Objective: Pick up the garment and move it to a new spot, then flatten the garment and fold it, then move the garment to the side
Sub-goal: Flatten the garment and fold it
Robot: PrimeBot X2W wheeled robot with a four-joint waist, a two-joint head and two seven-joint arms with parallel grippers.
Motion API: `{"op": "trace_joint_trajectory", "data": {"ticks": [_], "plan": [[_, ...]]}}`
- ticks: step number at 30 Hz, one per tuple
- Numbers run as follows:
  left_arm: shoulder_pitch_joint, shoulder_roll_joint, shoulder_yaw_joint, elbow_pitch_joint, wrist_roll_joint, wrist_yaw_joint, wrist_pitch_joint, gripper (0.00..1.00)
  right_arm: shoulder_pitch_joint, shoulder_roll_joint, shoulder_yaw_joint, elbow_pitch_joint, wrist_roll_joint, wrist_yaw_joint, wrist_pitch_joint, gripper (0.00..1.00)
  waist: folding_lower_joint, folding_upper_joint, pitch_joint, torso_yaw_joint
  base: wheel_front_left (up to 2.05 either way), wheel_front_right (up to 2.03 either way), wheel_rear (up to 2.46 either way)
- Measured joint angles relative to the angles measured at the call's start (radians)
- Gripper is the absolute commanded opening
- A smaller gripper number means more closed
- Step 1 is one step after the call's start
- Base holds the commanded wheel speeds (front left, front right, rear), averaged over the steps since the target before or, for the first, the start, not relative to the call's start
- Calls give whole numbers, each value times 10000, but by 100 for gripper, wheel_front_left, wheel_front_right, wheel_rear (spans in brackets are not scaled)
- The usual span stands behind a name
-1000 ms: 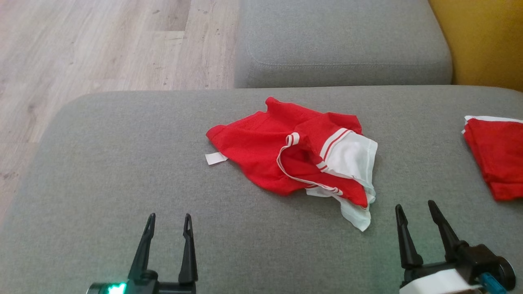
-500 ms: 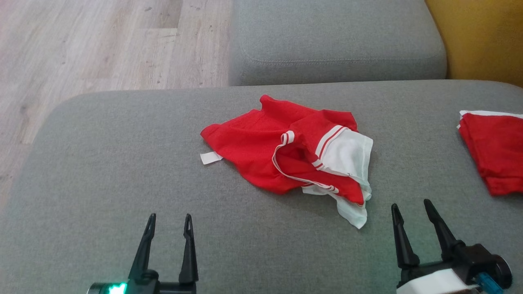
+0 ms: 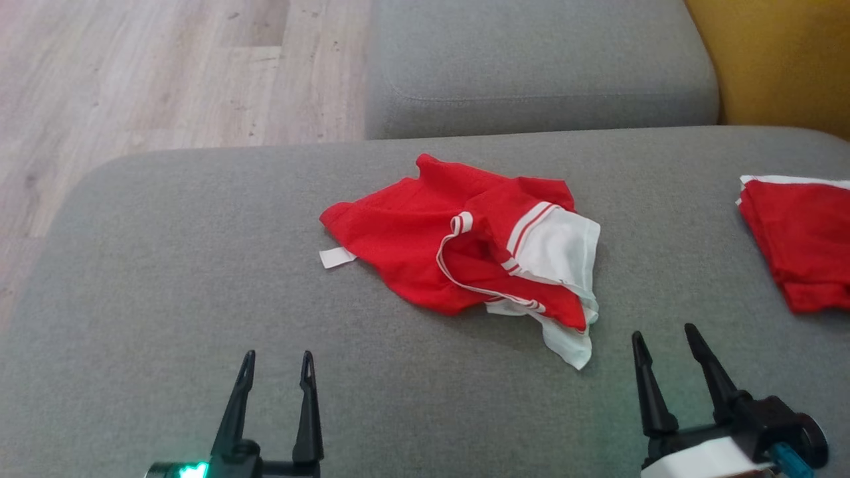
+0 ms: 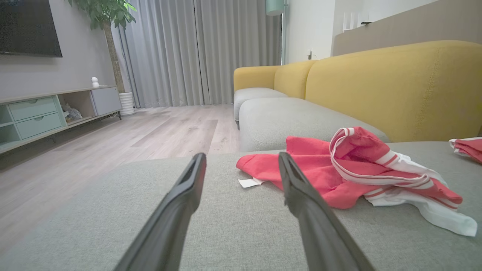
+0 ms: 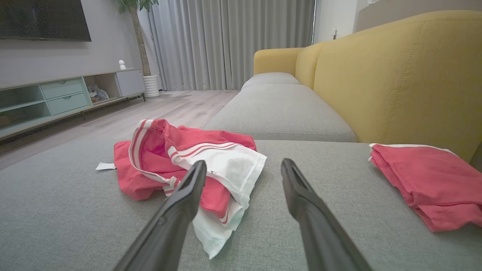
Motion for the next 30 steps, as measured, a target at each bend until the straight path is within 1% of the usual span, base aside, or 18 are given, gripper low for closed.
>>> {"op": "trace_joint_trajectory", "data": {"ticks": [5, 11, 18, 19, 20, 22, 29, 30], "plan": [[-220, -4, -132, 364, 173, -196, 0, 100, -12, 0, 153, -65, -105, 0, 0, 100, 0, 0, 214, -259, 0, 0, 0], [-1845, -19, -535, 1519, 391, -652, -2, 100, -138, 0, 368, -196, -265, 0, 0, 100, 0, 0, 783, -882, 0, 0, 0], [-4196, -19, -884, 3317, 754, -1231, -2, 100, -1011, 0, 537, -284, -265, 0, 0, 100, 3, 0, 1715, -1741, 0, 0, 0], [-4483, -15, -915, 3557, 794, -1267, -2, 100, -1065, 0, 546, -284, -265, 0, 0, 100, 4, 0, 1843, -1885, 0, 0, 0], [-4483, -15, -915, 3557, 794, -1267, -2, 100, -1065, 0, 546, -284, -265, 0, 0, 100, 4, 0, 1843, -1885, 0, 0, 0], [-5032, 8, -949, 4077, 807, -1406, -2, 100, -1108, 0, 579, -278, -261, 0, 0, 100, 4, 0, 2072, -2177, 0, 0, 0], [-6448, 167, -909, 5641, 911, -1396, 0, 100, -1312, 0, 752, -257, -196, 0, 0, 100, 2, 0, 2642, -3129, 0, 0, 0], [-6627, 211, -934, 5772, 991, -1409, 0, 57, -1346, 0, 773, -257, -165, 0, 0, 100, 2, 0, 2693, -3237, 0, 0, 0]]}}
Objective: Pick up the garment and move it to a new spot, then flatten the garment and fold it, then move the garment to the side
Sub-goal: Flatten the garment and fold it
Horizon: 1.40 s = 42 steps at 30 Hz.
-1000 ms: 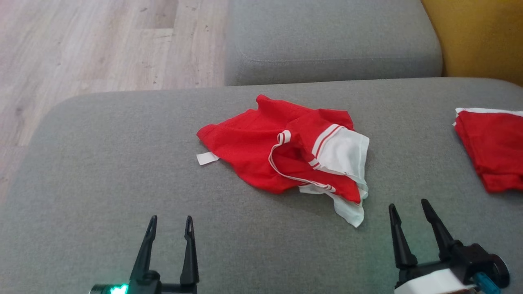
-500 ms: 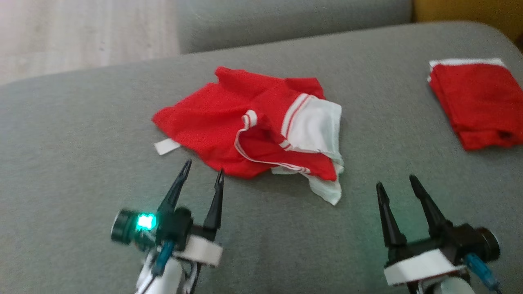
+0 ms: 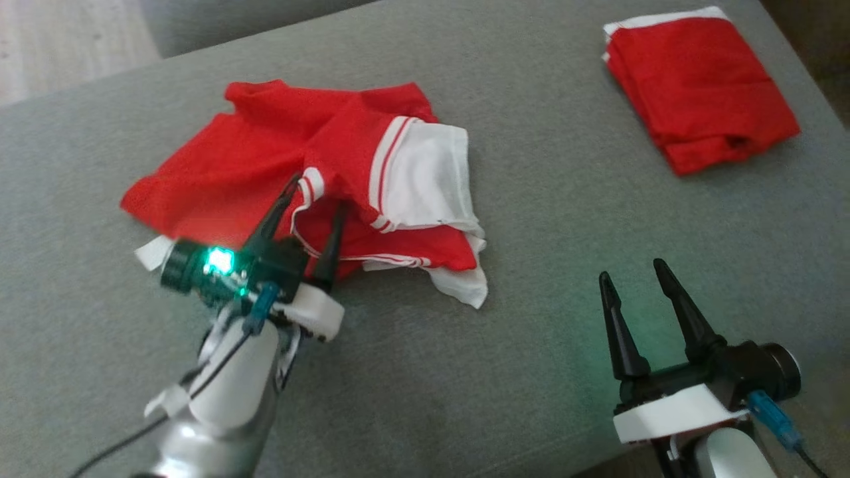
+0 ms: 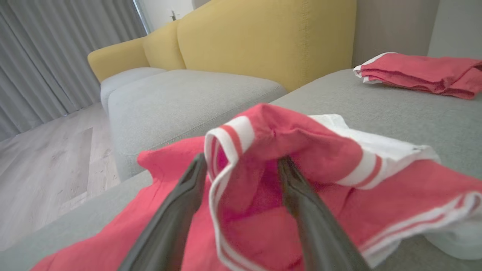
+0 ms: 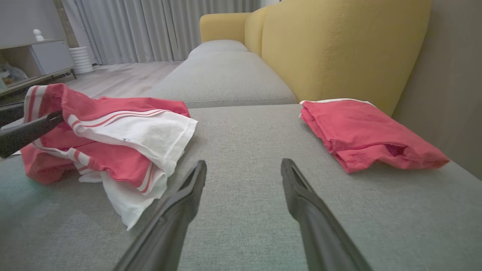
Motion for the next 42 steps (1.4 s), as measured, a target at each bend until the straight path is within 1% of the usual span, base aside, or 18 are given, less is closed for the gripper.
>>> {"op": "trace_joint_trajectory", "data": {"ticks": [1, 4, 8, 11, 15, 16, 18, 20, 21, 23, 25, 28, 30, 36, 39, 40, 41, 42], "plan": [[-171, 42, -38, 67, 67, -73, 0, 0, -20, 0, 17, 4, 6, 0, 0, 100, 0, 0, 41, -102, 0, 0, 0], [-765, 161, -339, 13, 293, -357, 0, 0, -75, 0, 75, 59, 10, 0, 0, 100, 0, 0, 104, -372, 0, 0, 0], [-1783, 255, -803, -500, 548, -782, -2, 0, -128, -2, 188, 82, 184, 0, 0, 100, -1, 0, -5, -635, 0, 0, 0], [-2767, 263, -1089, -723, 619, -1116, -13, 0, -124, 0, 326, 98, 274, 0, 0, 100, -3, 0, -164, -825, 0, 0, 0], [-4236, 245, -1327, -704, 610, -1411, -13, 0, -113, -2, 391, 96, 445, 0, 0, 100, -3, 0, -367, -1073, 0, 0, 0], [-5057, 178, -1298, -617, 224, -1538, -15, 0, -108, -2, 426, 96, 460, 0, 0, 100, -3, 0, -459, -1169, 0, 0, 0], [-5982, 171, -1298, -577, -6, -1572, -17, 0, -101, -2, 433, 96, 460, 0, 0, 100, -3, 0, -519, -1219, 0, 0, 0], [-6907, 109, -1266, -548, -337, -1584, -21, 0, -94, -2, 412, 96, 458, 0, 0, 100, -3, 0, -567, -1177, 0, 0, 0], [-7709, 27, -1160, -573, -688, -1609, -27, 0, -90, -2, 362, 96, 456, 0, 0, 100, -3, 0, -613, -1062, 0, 0, 0], [-8297, 19, -1058, -621, -1009, -1659, -29, 0, -88, -4, 314, 96, 412, 0, 0, 100, -3, 0, -658, -895, 0, 0, 0], [-8539, 44, -848, -631, -1342, -1659, -29, 0, -85, -4, 284, 81, 341, 0, 0, 100, -3, 0, -705, -693, 0, 0, 0], [-8195, 242, -477, -627, -1929, -1659, -35, 0, -78, -4, 203, 29, 307, 0, 0, 100, -3, 0, -767, -336, 0, 0, 0], [-7379, 493, -314, -558, -2380, -1659, -56, 0, -73, -4, 180, 15, 190, 0, 0, 100, -3, 0, -801, -77, 0, 0, 0], [-3172, 1252, -343, 213, -3668, -1659, 259, 0, 28, -4, 4, -63, -46, 0, 0, 100, -3, 0, -773, 683, 0, 0, 0], [-1853, 1540, -372, 792, -4000, -1659, 249, 0, 14, -2, 21, -67, -150, 0, 0, 100, -3, 0, -564, 924, 0, 0, 0], [-1656, 1588, -282, 991, -4161, -1657, 236, 4, 1, -2, 35, -67, -178, 0, 0, 100, -2, 0, -479, 976, 0, 0, 0], [-1571, 1615, -207, 1143, -4245, -1653, 201, 39, -7, -2, 40, -63, -190, 0, 0, 100, -1, 0, -399, 1022, 0, 0, 0], [-1560, 1630, -132, 1204, -4261, -1603, 138, 100, -20, -2, 44, -63, -190, 0, 0, 100, -1, 0, -335, 1064, 0, 0, 0]]}}
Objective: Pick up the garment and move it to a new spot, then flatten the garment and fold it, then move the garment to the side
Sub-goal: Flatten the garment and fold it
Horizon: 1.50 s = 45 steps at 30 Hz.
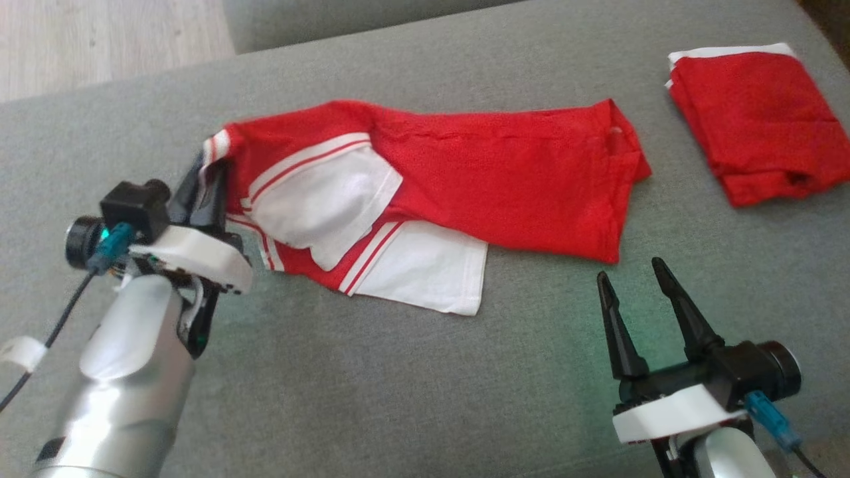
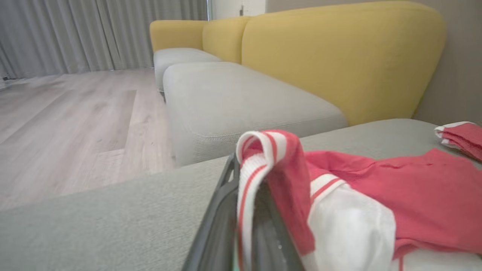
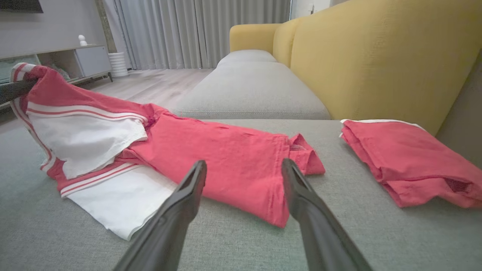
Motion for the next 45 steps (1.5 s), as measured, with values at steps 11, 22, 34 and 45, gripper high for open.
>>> {"op": "trace_joint_trajectory", "data": {"ticks": [11, 22, 34, 45], "plan": [[1457, -142, 1243, -2477, 1045, 1902, -140, 100, -39, -2, -92, 8, -77, 0, 0, 100, -1, 0, 55, 444, 0, 0, 0], [3854, -1352, 173, -3894, 2506, 2056, -140, 100, -42, -2, -54, 15, -77, 0, 0, 100, -1, 0, 99, 666, 0, 0, 0], [2324, -1747, -698, -627, 2970, 1887, 127, 100, -88, -10, 42, 19, -73, 0, 0, 100, -1, 0, 427, 245, 0, 0, 0], [1493, -1983, -719, 635, 2577, 2109, 353, 100, -151, -8, 42, 21, -71, 0, 0, 100, -1, 0, 602, 72, 0, 0, 0]]}}
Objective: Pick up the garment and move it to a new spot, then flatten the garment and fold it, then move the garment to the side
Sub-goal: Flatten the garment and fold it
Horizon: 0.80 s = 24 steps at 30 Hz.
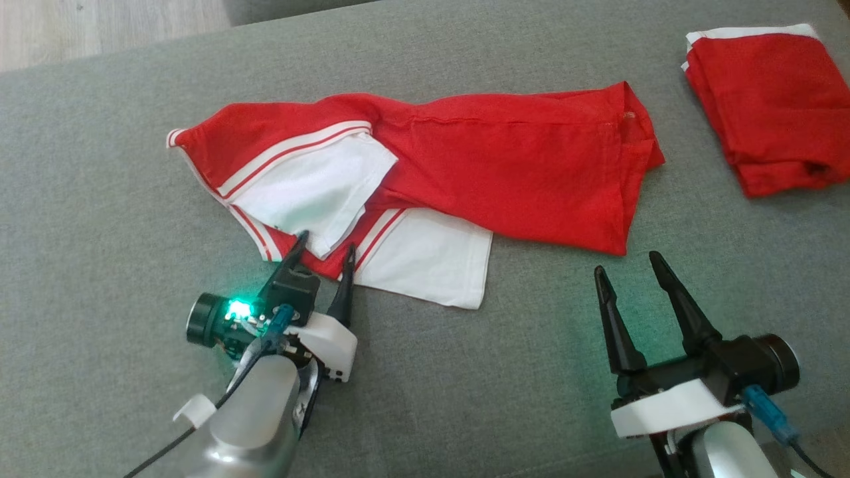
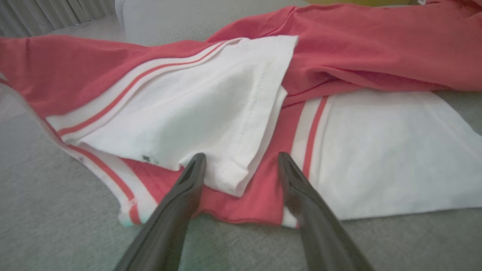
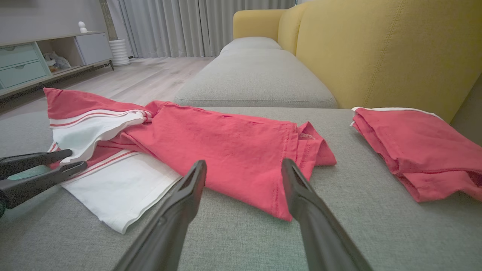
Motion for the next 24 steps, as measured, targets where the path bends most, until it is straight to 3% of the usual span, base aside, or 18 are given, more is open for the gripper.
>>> {"op": "trace_joint_trajectory", "data": {"ticks": [1, 2, 3, 5, 8, 13, 18, 24], "plan": [[-18, -4, -8, 33, -27, 56, -56, 100, -5, 0, 0, 0, 0, 0, 0, 100, 0, 0, -6, 9, 0, 0, 0], [-23, -12, -13, 61, -29, 77, -65, 58, -5, -2, -2, 0, 0, 0, 0, 100, 0, 0, -14, 20, 0, 0, 0], [-27, -23, -13, 82, -35, 148, -67, 38, -5, -2, -2, 0, 0, 0, 0, 100, 0, 0, -26, 33, 0, 0, 0], [-31, -27, -13, 167, -71, 284, -65, 19, -5, 0, -2, 2, 0, 0, 0, 100, 0, 0, -58, 60, 0, 0, 0], [-31, -27, -13, 253, -113, 362, -63, 0, -5, 0, -2, 4, 0, 0, 0, 100, 0, 0, -92, 87, 0, 0, 0], [-32, 15, -59, 207, -113, 451, -81, 0, -4, 0, 2, 8, 0, 0, 0, 100, 0, 0, -182, 146, 0, 0, 0], [-32, 190, -199, -646, 153, 825, -297, 0, 0, 0, -4, 0, 0, 0, 0, 100, 0, 0, -205, 222, 0, 0, 0], [19, 986, -280, -2502, 568, 1289, -418, 0, -183, -111, -144, -4, 422, 0, 0, 100, 0, 0, -28, 461, 0, 0, 0]]}}
